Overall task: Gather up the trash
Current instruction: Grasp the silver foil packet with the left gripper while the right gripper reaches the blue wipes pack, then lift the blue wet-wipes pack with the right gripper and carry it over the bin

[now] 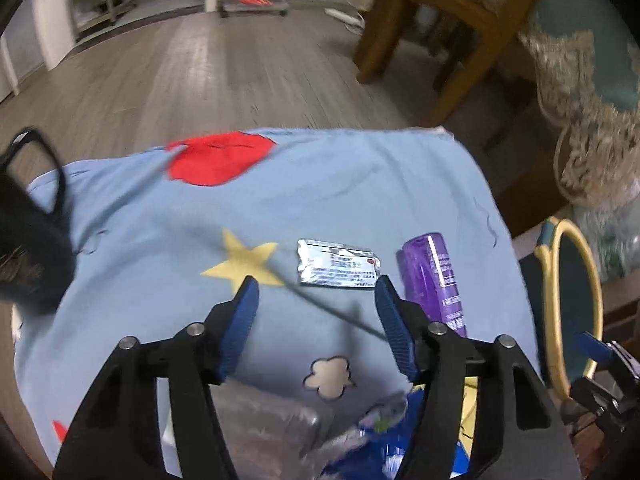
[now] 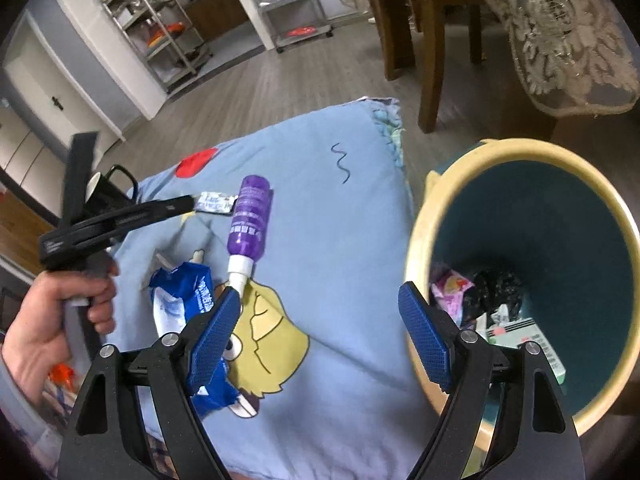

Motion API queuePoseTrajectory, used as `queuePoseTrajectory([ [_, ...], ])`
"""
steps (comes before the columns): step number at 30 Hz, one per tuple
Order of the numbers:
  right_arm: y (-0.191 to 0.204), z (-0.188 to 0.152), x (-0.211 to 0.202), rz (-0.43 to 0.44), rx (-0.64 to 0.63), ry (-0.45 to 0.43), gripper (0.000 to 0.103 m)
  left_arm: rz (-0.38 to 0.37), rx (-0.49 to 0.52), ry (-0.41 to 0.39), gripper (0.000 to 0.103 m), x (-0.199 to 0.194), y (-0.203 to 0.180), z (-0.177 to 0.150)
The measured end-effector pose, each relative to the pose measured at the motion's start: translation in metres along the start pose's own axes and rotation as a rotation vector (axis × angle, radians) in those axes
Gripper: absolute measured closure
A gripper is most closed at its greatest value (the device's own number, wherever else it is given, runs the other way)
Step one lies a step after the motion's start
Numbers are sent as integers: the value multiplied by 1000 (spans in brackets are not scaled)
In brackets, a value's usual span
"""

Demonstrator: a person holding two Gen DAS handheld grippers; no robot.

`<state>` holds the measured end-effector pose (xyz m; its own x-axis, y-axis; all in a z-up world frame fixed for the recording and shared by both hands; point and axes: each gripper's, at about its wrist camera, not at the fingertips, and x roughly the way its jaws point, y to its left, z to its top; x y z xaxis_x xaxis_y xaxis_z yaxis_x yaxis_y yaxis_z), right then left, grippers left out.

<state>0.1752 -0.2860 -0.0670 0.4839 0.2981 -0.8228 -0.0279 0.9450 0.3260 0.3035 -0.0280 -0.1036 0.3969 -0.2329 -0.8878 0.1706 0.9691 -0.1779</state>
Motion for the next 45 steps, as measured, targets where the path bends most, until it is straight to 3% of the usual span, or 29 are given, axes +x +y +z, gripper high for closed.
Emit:
queuePoseTrajectory([
  [5,4,-4,1,23,-10,13,21,19,52,39,53,25,-13,6],
  [10,16,-9,3,56,-35,27,21,46,63,25,58,27,-19,7],
  [12,23,-12,5,72,-53,37,21,49,46,-7,77,20,-17,9],
  [14,29,-16,6,89,-67,48,21,36,24,-18,84,14,-13,10],
  [20,38,-26,14,107,-89,79,21,-8,-21,-36,86,3,-3,6],
  [24,38,-28,16,118,-85,89,21,-39,-67,-64,94,-14,4,5],
  [39,88,-47,42,174,-212,190,21,-32,-114,-227,95,-110,17,-14],
  [41,88,-51,51,172,-212,211,30,-39,-104,-238,95,-120,15,-19],
  [42,88,-54,53,178,-210,220,44,-42,-99,-243,95,-125,14,-22],
  [45,87,-58,52,207,-202,220,56,-55,-89,-258,95,-138,10,-30],
])
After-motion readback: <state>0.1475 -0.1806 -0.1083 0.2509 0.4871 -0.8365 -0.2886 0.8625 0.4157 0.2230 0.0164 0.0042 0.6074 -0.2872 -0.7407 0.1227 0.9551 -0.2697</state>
